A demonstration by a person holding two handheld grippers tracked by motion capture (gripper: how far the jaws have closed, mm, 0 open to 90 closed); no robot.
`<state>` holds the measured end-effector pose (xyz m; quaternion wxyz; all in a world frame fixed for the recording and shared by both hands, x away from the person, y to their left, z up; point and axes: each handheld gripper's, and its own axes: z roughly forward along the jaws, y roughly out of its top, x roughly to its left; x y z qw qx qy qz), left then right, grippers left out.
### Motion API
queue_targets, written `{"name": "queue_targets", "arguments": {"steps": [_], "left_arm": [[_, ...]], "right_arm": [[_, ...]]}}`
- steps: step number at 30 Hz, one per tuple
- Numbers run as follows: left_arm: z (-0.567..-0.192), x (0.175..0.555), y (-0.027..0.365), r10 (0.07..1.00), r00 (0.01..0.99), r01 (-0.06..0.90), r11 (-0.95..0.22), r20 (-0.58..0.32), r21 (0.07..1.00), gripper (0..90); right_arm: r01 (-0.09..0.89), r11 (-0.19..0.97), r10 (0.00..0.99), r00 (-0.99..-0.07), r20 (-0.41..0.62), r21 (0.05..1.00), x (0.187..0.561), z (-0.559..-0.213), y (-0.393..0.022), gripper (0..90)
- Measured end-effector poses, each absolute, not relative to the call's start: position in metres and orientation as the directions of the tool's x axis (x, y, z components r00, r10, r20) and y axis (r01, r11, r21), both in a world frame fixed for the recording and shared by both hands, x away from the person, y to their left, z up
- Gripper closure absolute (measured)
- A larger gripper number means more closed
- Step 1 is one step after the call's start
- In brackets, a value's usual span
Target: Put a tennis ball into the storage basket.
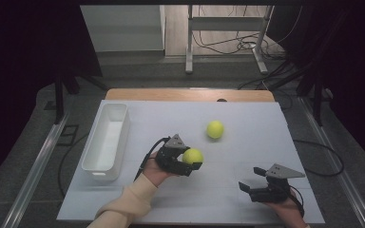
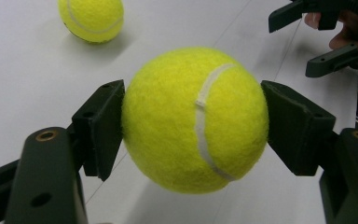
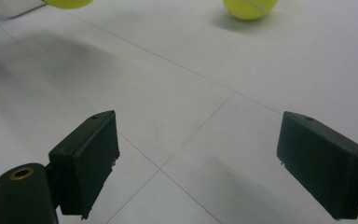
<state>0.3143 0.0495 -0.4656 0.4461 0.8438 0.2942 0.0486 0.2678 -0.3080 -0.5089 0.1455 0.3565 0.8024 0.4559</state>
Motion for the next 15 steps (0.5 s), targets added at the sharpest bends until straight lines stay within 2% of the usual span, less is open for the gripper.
{"name": "queue_targets", "arguments": {"steps": [15], "left_arm": [[-0.454, 0.315, 0.061, 0.552, 0.815, 0.447, -0.406, -0.176, 0.797, 26.9]], "right_arm": [[0.437, 0.329, 0.704, -0.704, 0.092, 0.837, 0.268, -0.509, -0.308, 12.9]]}}
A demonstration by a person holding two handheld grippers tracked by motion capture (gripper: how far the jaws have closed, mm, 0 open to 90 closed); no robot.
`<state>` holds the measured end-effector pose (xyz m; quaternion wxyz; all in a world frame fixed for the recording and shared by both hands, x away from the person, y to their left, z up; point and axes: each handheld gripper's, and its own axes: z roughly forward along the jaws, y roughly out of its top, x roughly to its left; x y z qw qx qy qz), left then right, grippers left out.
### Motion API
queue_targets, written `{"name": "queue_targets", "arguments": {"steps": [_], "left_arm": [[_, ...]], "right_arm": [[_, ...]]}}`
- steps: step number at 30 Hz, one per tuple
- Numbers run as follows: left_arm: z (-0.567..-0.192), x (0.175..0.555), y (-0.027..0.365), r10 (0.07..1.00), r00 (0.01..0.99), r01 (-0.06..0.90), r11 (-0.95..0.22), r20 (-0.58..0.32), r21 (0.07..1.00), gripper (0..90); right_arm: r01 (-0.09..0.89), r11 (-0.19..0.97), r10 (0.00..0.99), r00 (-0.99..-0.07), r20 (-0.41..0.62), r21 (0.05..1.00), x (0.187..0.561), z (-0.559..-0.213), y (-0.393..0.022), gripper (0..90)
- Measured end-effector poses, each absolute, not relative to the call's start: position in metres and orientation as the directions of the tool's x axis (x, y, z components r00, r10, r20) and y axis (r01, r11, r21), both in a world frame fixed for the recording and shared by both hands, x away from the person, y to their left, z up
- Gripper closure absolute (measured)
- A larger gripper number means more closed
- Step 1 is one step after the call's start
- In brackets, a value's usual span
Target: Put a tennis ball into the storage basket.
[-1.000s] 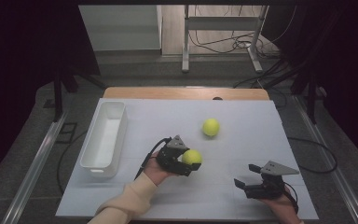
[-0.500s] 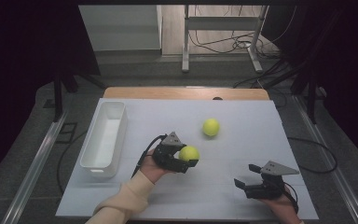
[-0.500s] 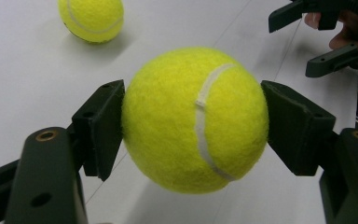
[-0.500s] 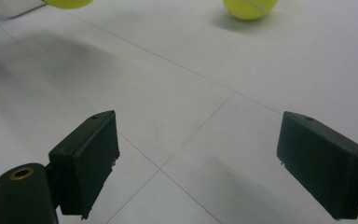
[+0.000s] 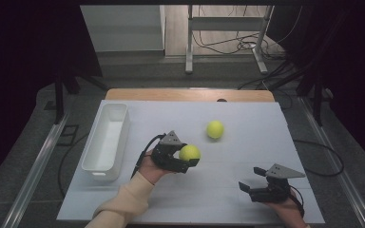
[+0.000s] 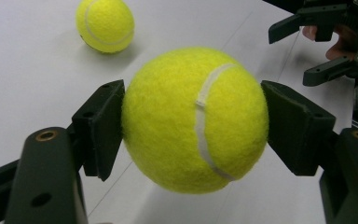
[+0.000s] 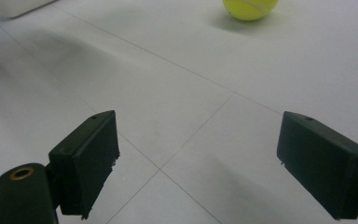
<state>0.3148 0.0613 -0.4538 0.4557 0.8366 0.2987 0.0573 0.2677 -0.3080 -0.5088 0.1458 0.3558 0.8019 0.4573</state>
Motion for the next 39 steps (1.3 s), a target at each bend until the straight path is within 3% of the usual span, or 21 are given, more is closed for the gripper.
{"name": "queue_targets", "arguments": {"steps": [39], "left_arm": [[-0.429, 0.317, 0.098, 0.610, 0.775, 0.439, -0.336, -0.163, 0.833, 26.9]], "right_arm": [[0.441, 0.327, 0.707, -0.701, 0.093, 0.836, 0.267, -0.509, -0.308, 13.0]]}}
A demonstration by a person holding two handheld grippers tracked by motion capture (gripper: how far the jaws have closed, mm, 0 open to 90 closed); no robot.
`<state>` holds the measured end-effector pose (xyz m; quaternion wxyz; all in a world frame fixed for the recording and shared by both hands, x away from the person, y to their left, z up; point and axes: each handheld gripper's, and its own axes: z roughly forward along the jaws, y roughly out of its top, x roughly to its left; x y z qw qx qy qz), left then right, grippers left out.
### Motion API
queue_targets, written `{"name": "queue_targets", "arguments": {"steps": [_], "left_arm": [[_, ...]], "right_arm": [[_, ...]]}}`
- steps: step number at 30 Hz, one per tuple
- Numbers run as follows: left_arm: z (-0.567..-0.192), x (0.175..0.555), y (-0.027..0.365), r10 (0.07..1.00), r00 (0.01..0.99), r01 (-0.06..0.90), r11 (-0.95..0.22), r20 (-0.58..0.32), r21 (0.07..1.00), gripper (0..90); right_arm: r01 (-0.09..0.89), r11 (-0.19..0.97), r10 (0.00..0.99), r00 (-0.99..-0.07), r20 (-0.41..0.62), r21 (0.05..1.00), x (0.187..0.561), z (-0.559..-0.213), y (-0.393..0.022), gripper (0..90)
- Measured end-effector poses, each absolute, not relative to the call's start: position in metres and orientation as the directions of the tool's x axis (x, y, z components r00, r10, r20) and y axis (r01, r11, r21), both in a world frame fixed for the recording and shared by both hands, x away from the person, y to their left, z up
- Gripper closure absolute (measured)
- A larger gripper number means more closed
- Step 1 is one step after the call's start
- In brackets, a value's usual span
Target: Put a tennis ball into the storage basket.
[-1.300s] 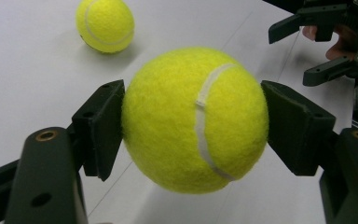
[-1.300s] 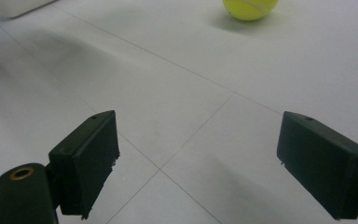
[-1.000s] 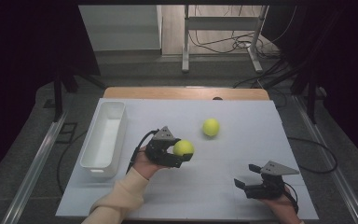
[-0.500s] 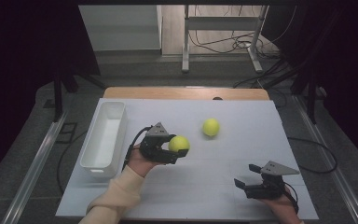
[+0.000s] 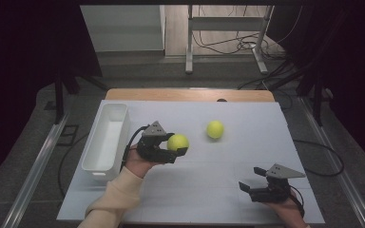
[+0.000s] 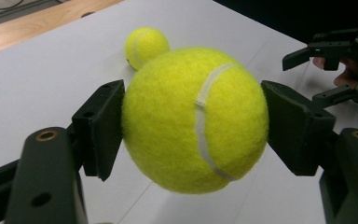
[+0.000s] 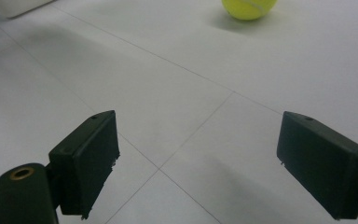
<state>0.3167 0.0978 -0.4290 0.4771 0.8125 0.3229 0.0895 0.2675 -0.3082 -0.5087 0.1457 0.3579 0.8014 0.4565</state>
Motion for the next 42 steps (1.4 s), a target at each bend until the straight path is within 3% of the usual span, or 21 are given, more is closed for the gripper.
{"name": "queue_targets", "arguments": {"steps": [42], "left_arm": [[-0.413, 0.320, 0.138, 0.695, 0.701, 0.444, -0.247, -0.162, 0.861, 26.9]], "right_arm": [[0.437, 0.330, 0.706, -0.702, 0.089, 0.837, 0.267, -0.509, -0.309, 13.0]]}}
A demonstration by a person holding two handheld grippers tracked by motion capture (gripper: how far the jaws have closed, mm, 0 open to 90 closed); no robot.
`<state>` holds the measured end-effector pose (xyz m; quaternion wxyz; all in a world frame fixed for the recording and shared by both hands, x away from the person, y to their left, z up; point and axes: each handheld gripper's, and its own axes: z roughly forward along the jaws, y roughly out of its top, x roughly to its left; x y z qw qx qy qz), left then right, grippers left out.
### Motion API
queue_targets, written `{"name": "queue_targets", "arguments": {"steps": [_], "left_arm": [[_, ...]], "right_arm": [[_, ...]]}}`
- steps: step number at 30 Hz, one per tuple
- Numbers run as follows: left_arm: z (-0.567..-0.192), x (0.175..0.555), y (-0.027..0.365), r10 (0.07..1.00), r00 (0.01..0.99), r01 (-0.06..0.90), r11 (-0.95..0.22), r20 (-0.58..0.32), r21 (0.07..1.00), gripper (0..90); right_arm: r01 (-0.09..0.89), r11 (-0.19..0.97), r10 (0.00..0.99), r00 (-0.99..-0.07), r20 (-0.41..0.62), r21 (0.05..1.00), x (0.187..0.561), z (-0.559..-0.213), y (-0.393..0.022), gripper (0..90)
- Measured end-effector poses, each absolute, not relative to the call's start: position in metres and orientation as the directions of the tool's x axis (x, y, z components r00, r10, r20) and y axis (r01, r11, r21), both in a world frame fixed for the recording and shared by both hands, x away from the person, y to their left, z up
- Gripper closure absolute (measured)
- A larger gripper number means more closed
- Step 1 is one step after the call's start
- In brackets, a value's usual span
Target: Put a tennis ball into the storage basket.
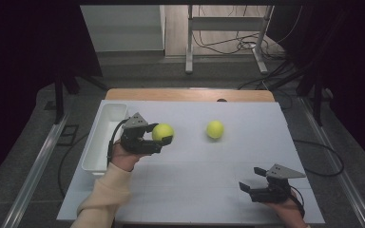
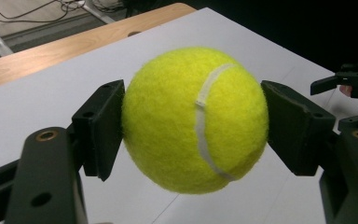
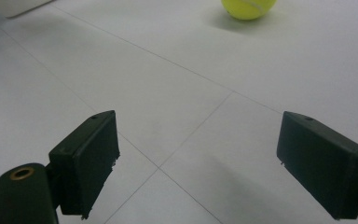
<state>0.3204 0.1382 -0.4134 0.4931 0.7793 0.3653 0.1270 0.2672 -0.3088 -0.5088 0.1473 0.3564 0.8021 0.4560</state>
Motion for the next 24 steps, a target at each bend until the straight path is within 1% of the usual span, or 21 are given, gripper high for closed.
{"name": "queue_targets", "arguments": {"steps": [24], "left_arm": [[-0.409, 0.322, 0.160, 0.738, 0.654, 0.448, -0.197, -0.169, 0.872, 26.8]], "right_arm": [[0.438, 0.331, 0.708, -0.701, 0.086, 0.836, 0.267, -0.509, -0.309, 13.0]]}}
